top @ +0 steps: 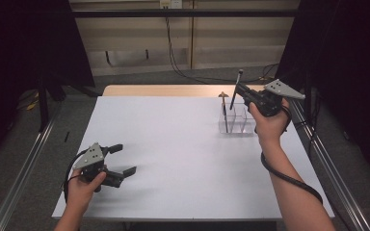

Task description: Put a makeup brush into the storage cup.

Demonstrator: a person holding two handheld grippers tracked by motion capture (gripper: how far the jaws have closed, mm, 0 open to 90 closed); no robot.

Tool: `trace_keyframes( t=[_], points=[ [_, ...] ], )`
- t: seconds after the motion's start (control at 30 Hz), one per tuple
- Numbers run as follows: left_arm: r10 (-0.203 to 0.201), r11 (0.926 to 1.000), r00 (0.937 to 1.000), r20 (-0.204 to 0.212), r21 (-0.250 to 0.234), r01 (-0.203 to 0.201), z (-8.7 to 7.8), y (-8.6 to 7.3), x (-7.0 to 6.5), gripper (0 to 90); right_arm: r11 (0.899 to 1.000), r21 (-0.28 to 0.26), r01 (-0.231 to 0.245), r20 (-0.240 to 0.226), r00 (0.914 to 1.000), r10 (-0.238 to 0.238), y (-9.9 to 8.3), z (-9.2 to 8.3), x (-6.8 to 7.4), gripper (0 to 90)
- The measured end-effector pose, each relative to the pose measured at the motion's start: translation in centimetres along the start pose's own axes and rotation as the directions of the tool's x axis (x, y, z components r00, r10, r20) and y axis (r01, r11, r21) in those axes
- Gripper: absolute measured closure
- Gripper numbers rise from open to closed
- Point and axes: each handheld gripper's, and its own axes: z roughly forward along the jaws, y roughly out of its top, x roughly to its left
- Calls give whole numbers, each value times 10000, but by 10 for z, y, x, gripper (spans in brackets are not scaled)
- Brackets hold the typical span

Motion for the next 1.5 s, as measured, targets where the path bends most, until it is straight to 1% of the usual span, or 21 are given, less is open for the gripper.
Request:
trace_keyframes(
  t=[0.1, 0.17, 0.57, 0.73, 1.03, 1.07, 1.2, 1.33, 1.5],
  points=[
    [58, 10000, 10000, -23, 24, -58, 0, 0, 0, 29, 10000, 20, -30, 41, 10000, 30, -1, 1, -1, 850],
    [44, 10000, 10000, 0, 20, -44, 0, 0, 0, 29, 10000, 20, 19, 52, 10000, -19, -1, 2, -2, 850],
    [61, 10000, 10000, -17, 19, -61, 0, 0, 0, 29, 10000, 54, -46, 180, 9998, 45, -4, 5, -4, 850],
    [-21, 10000, 10000, 46, -18, 21, 0, 0, 0, 29, 9999, 120, 23, 200, 9998, -25, -5, 6, -4, 850],
    [4, 10000, 10000, 32, 1, -4, 0, 0, 0, 29, 9997, 208, 106, 248, 9996, -111, -6, 9, -4, 850],
    [-31, 10000, 10000, 33, -22, 31, 0, 0, 0, 29, 9997, 234, 118, 258, 9996, -124, -6, 9, -4, 850],
    [47, 10000, 10000, 0, 7, -47, 0, 0, 0, 29, 9996, 270, 112, 277, 9995, -120, -9, 10, -5, 850],
    [-7, 10000, 10000, 40, -24, 7, 0, 0, 0, 29, 9995, 297, 98, 306, 9995, -107, -11, 11, -6, 850],
    [88, 10000, 10000, 44, 34, -88, 1, 0, 0, 28, 9994, 333, 19, 306, 9995, -29, -16, 14, -5, 850]
  ],
)
